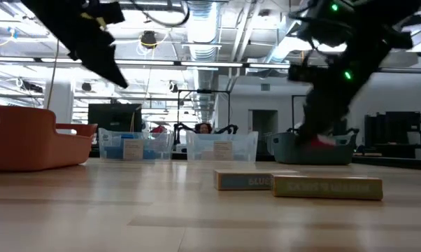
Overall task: Sort blocks
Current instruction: Put the red block into the blue bin, then put the light brown block into the right transparent bin
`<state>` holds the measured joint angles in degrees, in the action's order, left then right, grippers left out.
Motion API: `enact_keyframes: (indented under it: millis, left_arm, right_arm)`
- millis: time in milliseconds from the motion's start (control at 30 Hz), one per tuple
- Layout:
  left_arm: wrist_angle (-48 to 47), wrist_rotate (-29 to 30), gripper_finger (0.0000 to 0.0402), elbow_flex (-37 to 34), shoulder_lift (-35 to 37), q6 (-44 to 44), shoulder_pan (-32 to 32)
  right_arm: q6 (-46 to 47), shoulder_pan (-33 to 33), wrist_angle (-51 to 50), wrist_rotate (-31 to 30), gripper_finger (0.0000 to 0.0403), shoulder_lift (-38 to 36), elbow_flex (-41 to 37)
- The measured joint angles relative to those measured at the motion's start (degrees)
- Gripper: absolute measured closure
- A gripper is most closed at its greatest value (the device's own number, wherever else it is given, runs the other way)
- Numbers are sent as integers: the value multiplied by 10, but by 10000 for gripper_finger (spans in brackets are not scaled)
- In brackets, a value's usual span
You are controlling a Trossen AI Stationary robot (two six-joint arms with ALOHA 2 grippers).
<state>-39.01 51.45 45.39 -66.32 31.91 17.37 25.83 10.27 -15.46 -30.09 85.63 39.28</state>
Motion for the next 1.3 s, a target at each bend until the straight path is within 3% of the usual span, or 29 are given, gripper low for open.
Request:
enact_keyframes:
  millis: [167,300,467,633,767,967,1133,1300]
  left_arm:
    - [90,3,202,0,0,-85,-6]
    - [118,4,202,0,0,-101,-17]
    - [122,-10,202,0,-4,-95,-24]
    - [150,-17,202,0,-26,-109,-30]
    - [175,-19,202,0,-52,-124,-32]
    - [208,-97,202,0,-68,-124,-32]
    - [276,-194,202,0,-88,-122,-32]
    - [382,-262,202,0,-162,-112,-9]
  right_arm:
    - [-84,-108,-40,-44,246,-125,1]
    - [-136,-237,-32,-56,244,-187,1]
    - [-159,-400,-30,36,241,-176,1]
    - [-200,-481,40,109,240,-104,1]
    - [-231,-505,93,137,235,-51,2]
    - [-257,-513,85,139,183,-19,20]
    - [-259,-487,67,140,156,-76,26]
    - [-230,-385,25,136,155,-153,27]
